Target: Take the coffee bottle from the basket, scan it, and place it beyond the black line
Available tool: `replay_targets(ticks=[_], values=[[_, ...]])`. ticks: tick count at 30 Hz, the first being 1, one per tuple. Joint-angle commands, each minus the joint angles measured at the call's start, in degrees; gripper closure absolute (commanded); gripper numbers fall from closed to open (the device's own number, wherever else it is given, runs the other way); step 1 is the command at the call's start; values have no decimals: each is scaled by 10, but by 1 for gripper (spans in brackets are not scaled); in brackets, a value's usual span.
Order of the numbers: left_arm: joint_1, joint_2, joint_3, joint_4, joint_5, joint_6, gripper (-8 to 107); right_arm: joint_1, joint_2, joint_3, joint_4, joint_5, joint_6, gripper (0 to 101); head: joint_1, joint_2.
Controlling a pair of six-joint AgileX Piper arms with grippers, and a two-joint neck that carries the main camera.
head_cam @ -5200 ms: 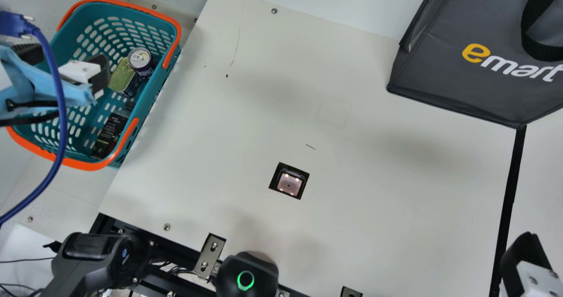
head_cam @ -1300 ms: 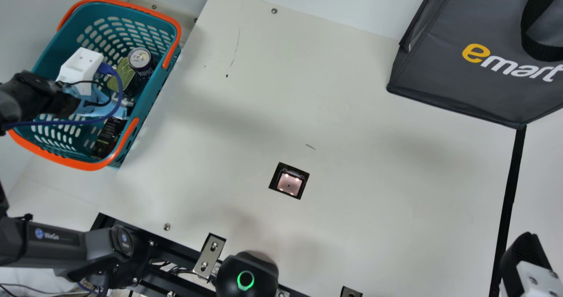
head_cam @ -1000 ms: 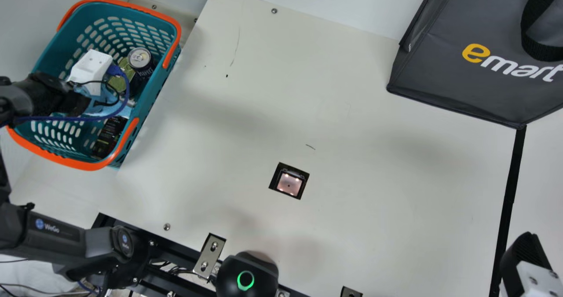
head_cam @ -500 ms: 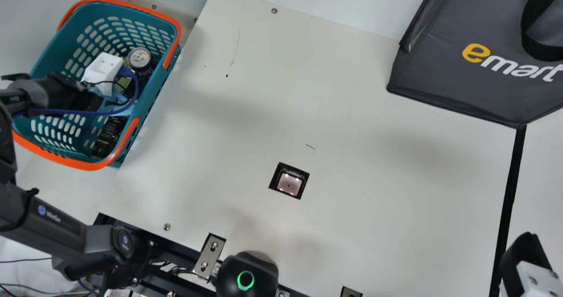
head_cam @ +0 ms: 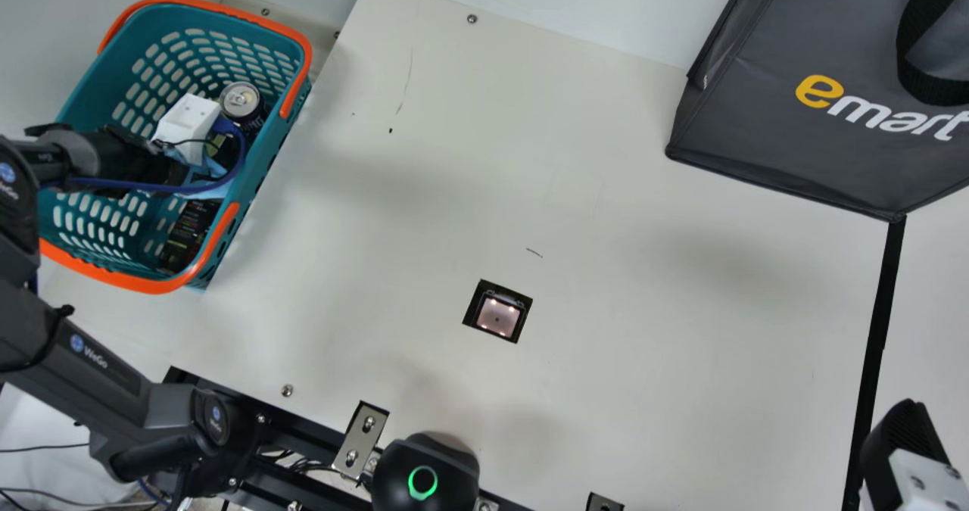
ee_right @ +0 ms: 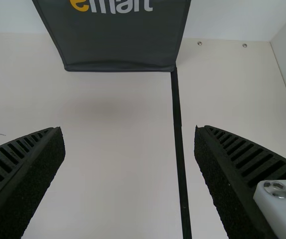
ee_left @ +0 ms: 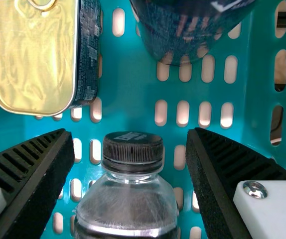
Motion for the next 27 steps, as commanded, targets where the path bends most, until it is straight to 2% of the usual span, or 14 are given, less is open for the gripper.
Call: replay_targets(ticks=[1, 11, 23, 27], values=[[-1, 4, -2, -5, -1, 2, 9, 0, 0, 0, 0, 0, 0, 10, -10, 1], [-3, 24, -10, -33, -10, 25, 9, 0, 0, 0, 0, 0, 0, 10, -10, 1], [0, 34, -13, -59, -12, 51, 89, 0, 0, 0, 0, 0, 0, 10, -10, 1], [3, 28, -12, -63, -7, 55, 89, 0, 0, 0, 0, 0, 0, 10, -10, 1]])
